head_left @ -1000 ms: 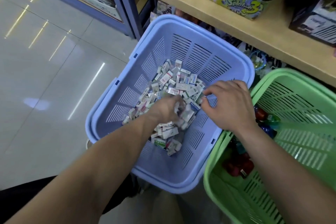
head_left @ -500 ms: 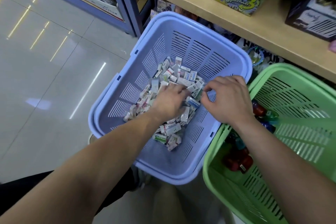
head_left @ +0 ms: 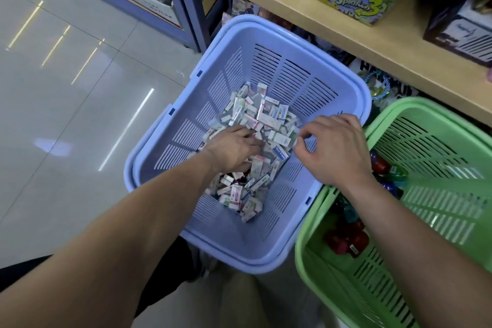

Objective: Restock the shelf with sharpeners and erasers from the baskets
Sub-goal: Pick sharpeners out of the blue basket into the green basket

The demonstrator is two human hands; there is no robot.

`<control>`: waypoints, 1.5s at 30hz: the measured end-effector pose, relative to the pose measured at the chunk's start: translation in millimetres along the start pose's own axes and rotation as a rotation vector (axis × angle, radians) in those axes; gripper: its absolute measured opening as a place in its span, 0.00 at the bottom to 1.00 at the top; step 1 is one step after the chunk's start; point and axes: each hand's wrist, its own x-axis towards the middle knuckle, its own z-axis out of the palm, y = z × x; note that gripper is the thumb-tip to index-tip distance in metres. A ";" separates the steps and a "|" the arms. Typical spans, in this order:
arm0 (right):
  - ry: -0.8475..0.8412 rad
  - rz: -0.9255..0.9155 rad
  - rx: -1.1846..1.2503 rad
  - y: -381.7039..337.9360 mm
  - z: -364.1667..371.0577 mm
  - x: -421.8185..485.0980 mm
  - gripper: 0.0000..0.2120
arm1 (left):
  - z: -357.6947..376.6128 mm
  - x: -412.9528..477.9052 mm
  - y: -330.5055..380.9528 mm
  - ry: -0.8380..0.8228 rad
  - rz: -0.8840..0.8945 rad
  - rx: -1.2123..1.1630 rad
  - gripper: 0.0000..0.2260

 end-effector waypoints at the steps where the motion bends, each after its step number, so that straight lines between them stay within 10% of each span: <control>1: -0.001 -0.001 -0.004 -0.1 0.2 0.4 0.12 | -0.5 -0.7 0.4 0.023 -0.015 -0.037 0.18; 15: -0.274 -0.014 -0.078 -14.4 -18.9 9.3 0.15 | -104.4 -103.4 -1.8 0.264 -0.468 -0.340 0.19; 22: -0.729 -0.557 -0.007 -97.2 24.8 56.6 0.29 | -88.1 -183.9 3.4 0.502 -0.782 -0.302 0.28; 30: -0.804 -1.044 -0.395 -114.6 123.6 59.5 0.52 | -57.5 -173.3 5.3 0.566 -0.898 -0.608 0.21; 45: -0.680 -1.012 -0.546 -58.8 72.3 117.0 0.30 | -60.0 -171.7 2.1 0.480 -0.847 -0.566 0.21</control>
